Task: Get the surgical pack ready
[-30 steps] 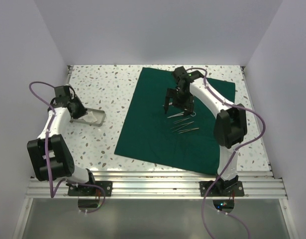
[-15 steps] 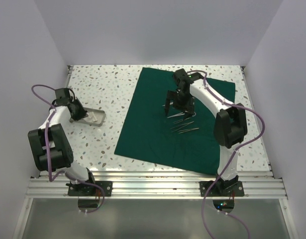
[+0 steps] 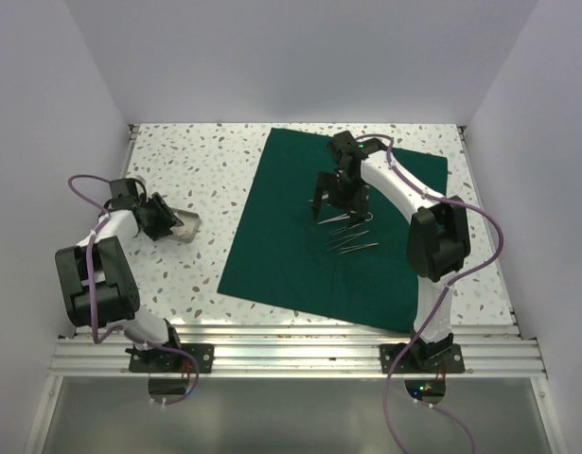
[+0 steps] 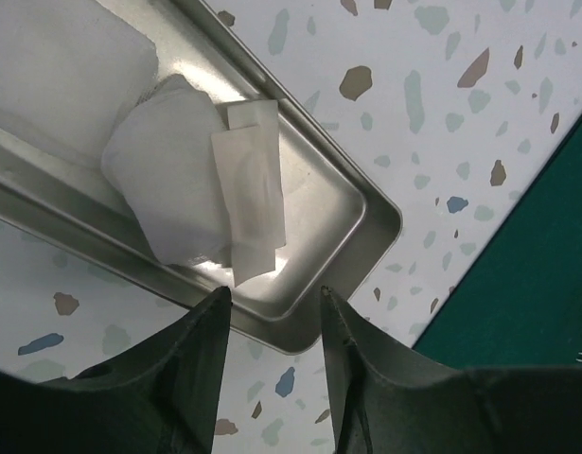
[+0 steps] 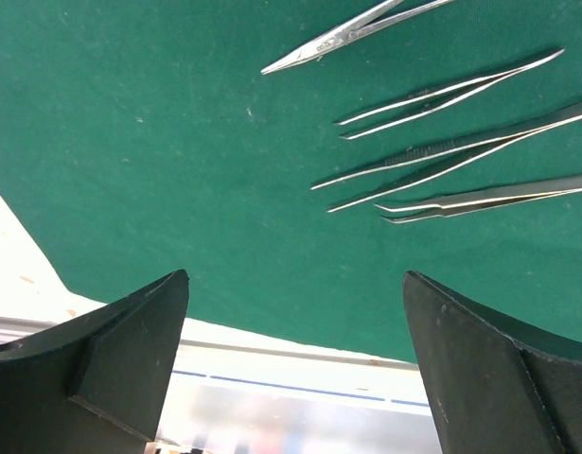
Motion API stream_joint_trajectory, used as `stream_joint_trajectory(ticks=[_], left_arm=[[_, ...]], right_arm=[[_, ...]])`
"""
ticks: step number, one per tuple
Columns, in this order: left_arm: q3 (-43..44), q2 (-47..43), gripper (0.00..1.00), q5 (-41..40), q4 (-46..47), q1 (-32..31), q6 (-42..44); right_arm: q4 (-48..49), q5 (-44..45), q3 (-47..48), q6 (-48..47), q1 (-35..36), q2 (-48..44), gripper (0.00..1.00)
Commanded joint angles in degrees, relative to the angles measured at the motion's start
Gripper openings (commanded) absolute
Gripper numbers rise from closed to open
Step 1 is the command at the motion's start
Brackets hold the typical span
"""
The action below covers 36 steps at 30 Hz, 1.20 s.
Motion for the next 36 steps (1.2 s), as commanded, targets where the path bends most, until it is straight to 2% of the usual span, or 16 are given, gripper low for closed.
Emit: stream_joint_trajectory(ticks=[1,5,9,11,13,14,16,17,22,30,34,36], left_arm=[[0.0,-4.6,0.48,2.4,1.3,0.4,0.7],[1.6,-6.5,0.48,0.4,-1.0,0.4,1.5],[2.8,-6.4,0.47,3.3,0.0,-0.5,-0.5],[4.0,-5.9,0.47,4.1,0.2,-2.6,-0.9],[5.3,-6.0,0.47,4.6,0.3,-5.5,-1.1],[5.7,-6.1,0.48,4.8,0.4,-6.5,-1.2],[6.2,-6.3,0.5,7.3,1.4,-9.2,-1.6],[6.5,-6.2,0.5,8.2,1.7,-10.0,-1.7],[7.5,-5.1,0.6,16.2,5.7,-14.3,-1.6],[11.5,0.6,0.6,25.7,6.0,-20.7,0.7],[13.3,2.0,0.6,27.0,5.5,-23.2,0.9],[13.8,2.2,0.6,27.3,5.3,-23.9,0.9]], right_arm=[[0.8,-1.8,0.4,1.2,-0.1,-2.0,0.99],[-0.7,-0.3,-1.9,4.3,-0.6,-2.8,0.99],[3.1,-1.8,-10.2,9.7,-3.9,-6.1,0.99],[3.8,2.8,-12.1,11.9,-4.7,-7.4,0.99],[2.7,5.6,-12.8,14.7,-5.1,-8.4,0.85],[2.4,7.5,-14.4,15.7,-5.3,-8.8,0.73],[4.8,8.8,-17.1,17.4,-5.9,-11.0,0.69],[5.1,9.7,-19.6,18.2,-6.3,-11.6,0.63],[8.3,10.2,-24.3,18.8,-10.0,-11.1,0.6],[10.7,12.4,-23.4,19.3,-11.2,-8.0,0.59],[11.8,12.2,-22.7,20.2,-11.2,-5.9,0.51],[12.0,12.3,-22.7,20.6,-11.3,-5.3,0.5]])
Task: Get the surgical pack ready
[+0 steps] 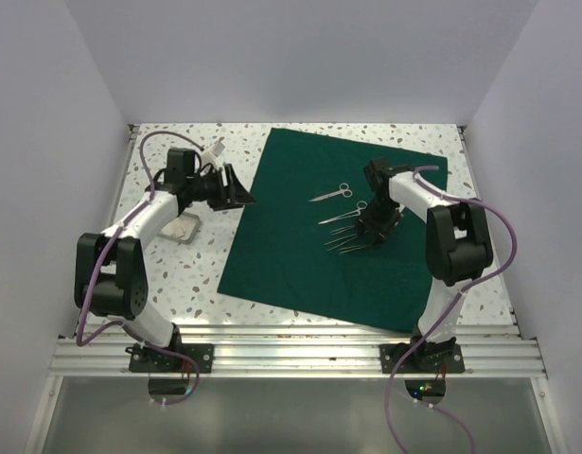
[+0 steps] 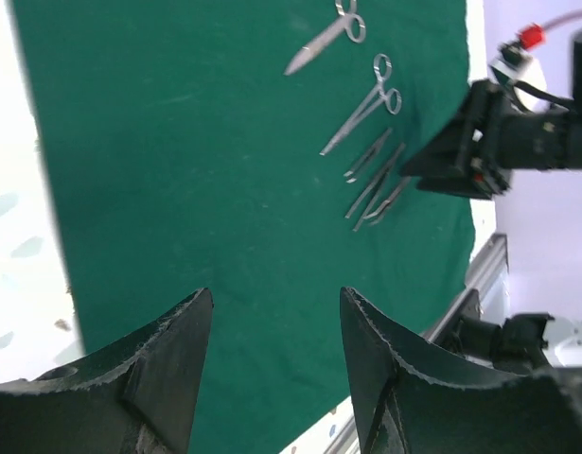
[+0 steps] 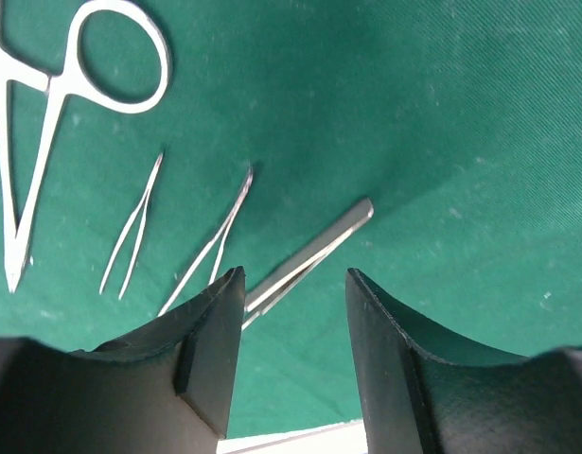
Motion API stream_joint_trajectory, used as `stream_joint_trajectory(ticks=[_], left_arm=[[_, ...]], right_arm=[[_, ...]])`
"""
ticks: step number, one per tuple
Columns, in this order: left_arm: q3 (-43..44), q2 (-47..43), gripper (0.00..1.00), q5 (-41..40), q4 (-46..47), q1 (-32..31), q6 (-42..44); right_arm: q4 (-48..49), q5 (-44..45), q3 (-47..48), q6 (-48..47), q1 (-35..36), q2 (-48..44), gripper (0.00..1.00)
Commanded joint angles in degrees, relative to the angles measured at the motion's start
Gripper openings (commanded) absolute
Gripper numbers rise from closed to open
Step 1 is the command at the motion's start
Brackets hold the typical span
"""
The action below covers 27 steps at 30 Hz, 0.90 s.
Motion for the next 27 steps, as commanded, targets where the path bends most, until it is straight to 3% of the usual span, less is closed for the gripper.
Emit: stream_joint_trajectory(ticks=[1,9,11,16,20,21,24,27], left_arm=[[3.2,0.5,0.6,3.8,1.4,-0.9,1.4],[4.4,1.8,0.61,4.3,0.3,-1.1,1.7],[4.7,2.1,0.6,4.6,0.0,-1.2,1.6],[6.1,2.3,0.63,3.5,-2.0,-2.5,2.4],[7.6,2.6,0.68,3.6,-2.2,-4.3,2.3],[7.9,2.7,0.68,3.9,-1.9,-4.8,2.2],[9.0,3.5,0.7,6.3,-0.2,-6.8,0.8],[7.8,4.4,0.73,12.5,7.2,-8.2,-4.9]], right_arm=[[1.3,2.1,1.0,2.4,-0.2,0.8,0.49],[1.9,2.5,-1.9,4.2,-0.2,0.1,0.44],[2.1,2.6,-2.2,4.4,-0.2,0.5,0.36],[3.0,3.1,-3.2,4.8,-0.2,0.7,0.29],[2.0,3.9,-3.6,4.5,-0.3,-1.1,0.11],[0.3,4.1,-3.2,4.4,-0.2,-1.8,0.0],[-2.3,4.1,-1.4,1.3,-0.2,-6.6,0.0],[-1.2,-2.2,2.5,-7.8,0.1,-11.4,0.0]])
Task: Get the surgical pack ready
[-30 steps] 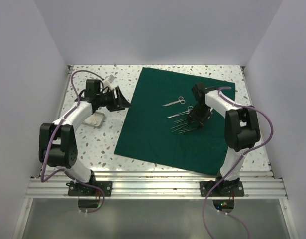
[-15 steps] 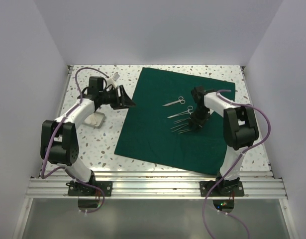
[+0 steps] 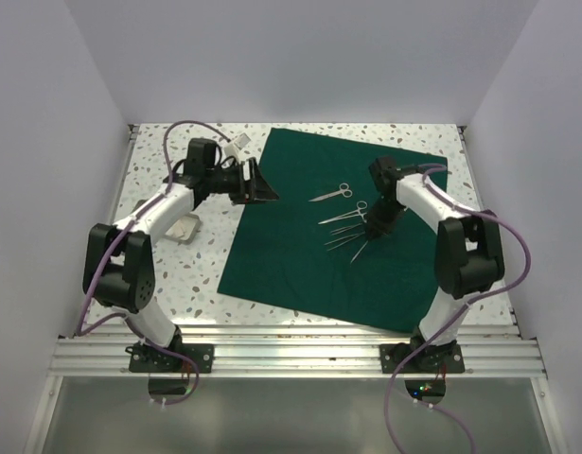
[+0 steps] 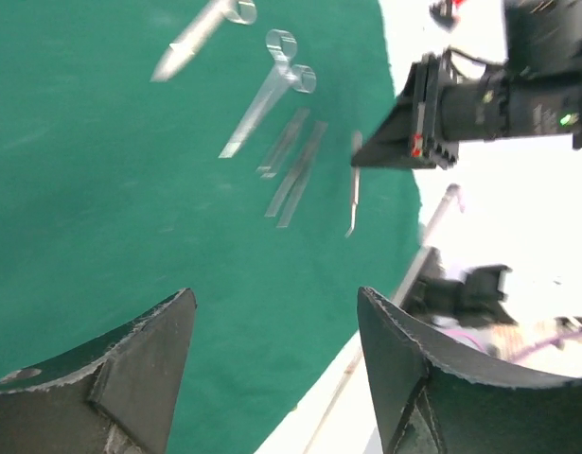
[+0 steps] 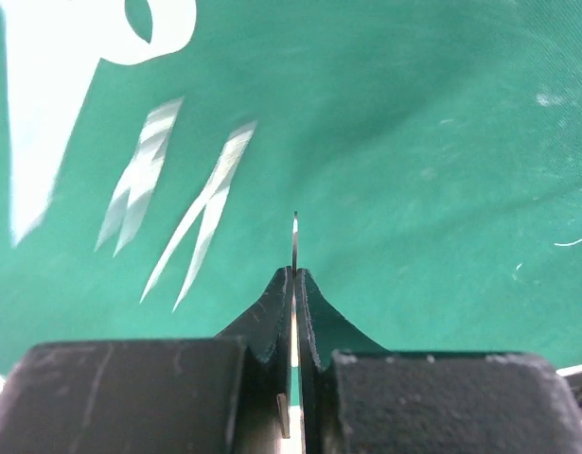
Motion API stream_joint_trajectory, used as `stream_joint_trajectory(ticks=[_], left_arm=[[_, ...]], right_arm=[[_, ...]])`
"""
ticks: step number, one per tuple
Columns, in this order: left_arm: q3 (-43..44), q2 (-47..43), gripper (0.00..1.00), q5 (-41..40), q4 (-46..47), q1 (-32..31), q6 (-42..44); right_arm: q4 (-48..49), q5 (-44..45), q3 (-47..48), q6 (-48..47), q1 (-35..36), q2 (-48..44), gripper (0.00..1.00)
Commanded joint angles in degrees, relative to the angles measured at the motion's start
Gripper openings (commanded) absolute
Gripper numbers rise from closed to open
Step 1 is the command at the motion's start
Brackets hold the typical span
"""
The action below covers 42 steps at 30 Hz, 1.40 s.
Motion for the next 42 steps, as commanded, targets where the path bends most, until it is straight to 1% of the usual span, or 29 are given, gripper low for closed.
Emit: stream_joint_trajectory(ticks=[1,2,4,5,6,8,9,11,12,15,18,22,25,26,27,28,29,30,31,32,33,34,35,36,37,38,40,41,42], left_arm=[[0.4,1.2,0.74,8.0,11.2,-1.9,-6.0],[0.1,1.5,0.74,9.4,12.8,-2.4,-8.2],[0.1,1.9,0.76,11.2,17.4,-4.0,-9.7],[0.0,2.3,0.76,13.0,18.9,-4.4,-11.9],[-0.1,2.6,0.76,13.7,20.3,-4.8,-13.0],[-1.0,3.5,0.76,16.1,25.1,-5.8,-17.3],[-1.4,3.9,0.76,16.9,29.3,-6.2,-18.8],[-3.1,4.1,0.75,18.2,33.9,-6.7,-23.2],[-2.9,4.2,0.73,18.4,34.8,-7.0,-23.4],[-1.5,5.9,0.71,19.5,35.0,-8.1,-23.8],[-0.1,7.5,0.69,18.8,29.7,-8.7,-20.5],[-0.6,7.7,0.62,18.7,29.3,-8.7,-19.7],[0.7,8.4,0.39,18.7,26.0,-8.6,-17.5],[1.0,8.4,0.19,18.5,25.4,-8.7,-17.4],[1.1,8.4,0.1,18.3,24.9,-8.5,-17.3],[1.1,8.4,0.03,17.6,24.3,-8.3,-16.8],[1.0,8.3,0.0,16.9,22.1,-7.6,-16.0],[0.9,7.8,0.0,16.2,20.4,-7.0,-15.2],[0.9,7.4,0.0,14.6,18.6,-6.3,-12.2],[0.8,6.9,0.0,13.2,13.9,-4.3,-10.4],[0.2,5.3,0.0,11.3,10.4,-2.7,-7.5],[-0.6,4.3,0.0,7.6,8.5,-0.7,-6.8],[-3.4,3.2,0.0,5.6,6.2,3.9,-6.6],[-5.0,0.8,0.0,3.1,5.0,6.6,-6.5],[-6.5,-0.3,0.0,-1.6,3.8,9.5,-6.4],[-8.7,-1.5,0.0,-4.8,0.2,15.2,-6.0],[-10.8,-4.8,0.0,-10.9,-1.5,20.4,-5.6],[-12.2,-5.9,0.0,-11.9,-1.2,24.3,-5.6],[-12.3,-7.0,0.0,-13.5,-1.7,25.6,-5.3]], right_arm=[[-0.2,-4.8,6.5,-10.2,0.2,-8.3,0.0],[-0.1,-8.0,7.4,-11.8,0.2,-8.9,0.0],[7.1,-16.5,7.4,-17.3,0.4,-10.1,0.0],[10.4,-25.6,6.9,-19.8,0.8,-10.8,0.0],[18.4,-30.0,5.4,-20.3,1.1,-10.8,0.0],[25.0,-37.1,4.4,-19.9,2.0,-10.6,0.0],[31.8,-42.0,3.8,-18.3,2.4,-10.1,0.0],[35.3,-44.1,5.2,-16.8,3.9,-9.0,0.0],[38.2,-46.9,5.9,-16.3,4.5,-7.4,0.0],[39.2,-49.1,9.1,-15.6,6.6,-4.7,0.0],[40.1,-48.6,10.4,-14.5,7.6,-4.1,0.0],[41.3,-49.4,10.2,-12.8,8.2,-4.1,0.0],[41.1,-49.5,10.8,-12.8,9.0,-3.7,0.0],[41.0,-49.7,11.2,-12.7,9.1,-3.4,0.0],[40.7,-49.4,11.6,-12.7,9.1,-3.2,0.0],[39.9,-48.5,12.0,-13.0,9.1,-2.8,0.2],[36.4,-45.8,13.6,-13.8,9.1,-2.5,0.31],[33.7,-43.8,14.8,-14.7,9.0,-2.2,0.36],[30.7,-41.3,17.9,-16.2,8.9,-1.1,0.45],[22.6,-33.1,19.5,-16.4,8.7,-0.5,0.51],[19.3,-29.9,20.7,-16.4,8.0,0.4,0.56],[15.9,-26.8,22.0,-15.6,7.5,1.1,0.6],[9.4,-20.6,24.3,-15.2,7.2,2.7,0.64],[6.9,-18.7,25.2,-14.9,6.5,3.4,0.65],[5.1,-16.9,25.7,-14.8,6.4,4.0,0.66],[2.5,-15.6,26.4,-14.8,6.2,4.7,0.67],[1.2,-14.0,26.3,-15.0,6.1,5.0,0.67],[1.1,-13.9,26.1,-14.9,6.1,5.2,0.68],[1.1,-13.9,25.8,-14.9,6.1,5.1,0.68]])
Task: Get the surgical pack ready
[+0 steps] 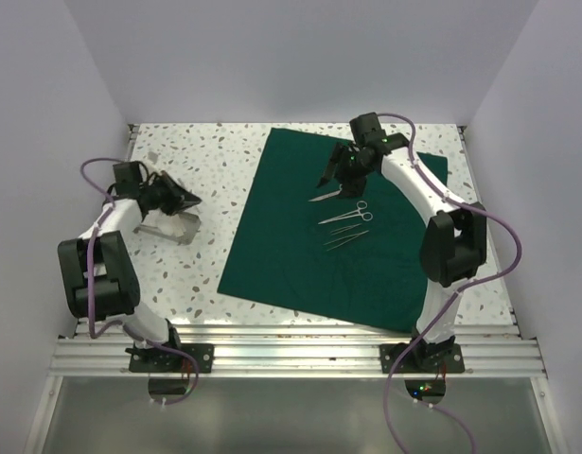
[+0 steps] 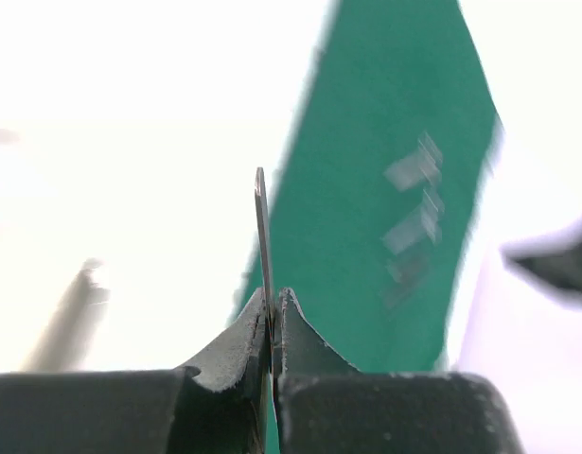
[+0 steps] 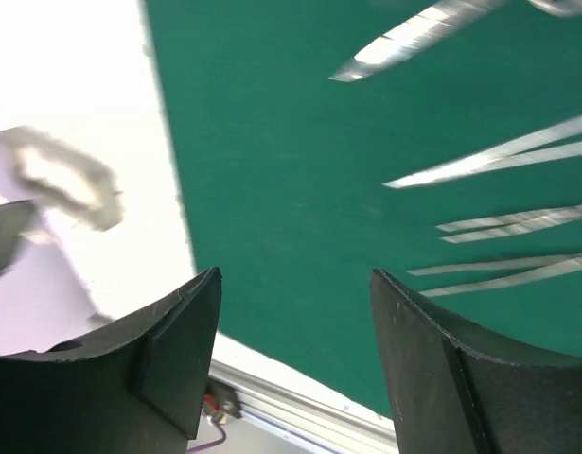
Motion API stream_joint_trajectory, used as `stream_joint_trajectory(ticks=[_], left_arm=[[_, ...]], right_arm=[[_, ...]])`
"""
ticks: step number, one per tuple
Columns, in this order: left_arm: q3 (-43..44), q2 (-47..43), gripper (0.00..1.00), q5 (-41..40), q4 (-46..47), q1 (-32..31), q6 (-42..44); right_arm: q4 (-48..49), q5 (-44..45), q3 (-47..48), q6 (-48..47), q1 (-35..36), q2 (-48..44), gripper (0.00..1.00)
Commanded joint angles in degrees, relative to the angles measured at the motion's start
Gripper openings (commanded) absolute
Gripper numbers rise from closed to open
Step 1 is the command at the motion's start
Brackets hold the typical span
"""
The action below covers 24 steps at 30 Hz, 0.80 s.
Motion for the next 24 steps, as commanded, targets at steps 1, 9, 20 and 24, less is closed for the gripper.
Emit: stream_joint_trajectory(ticks=[1,9,20,24], left_arm=[[-2.0,-5.7,0.0,-12.0,-5.9,5.9,3.7],[-2.9,-3.8,0.0,-20.1,-3.6,9.9,-3.4],[-1.7,0.0,0.0,-30.5,-4.9,10.3,-9.2],[-0.9,1.9,0.1,-31.7,-4.3,10.4,-9.4]], right_arm=[[-8.0,6.1,0.4,0.0,0.1,0.5,0.68],[-10.1,7.4,-0.8,-0.9,0.1,1.4,0.68],[-11.1,8.7,-2.8,-2.2,-0.2,1.5,0.69],[-11.1,8.6,-3.1,-2.5,-0.3,1.9,0.69]])
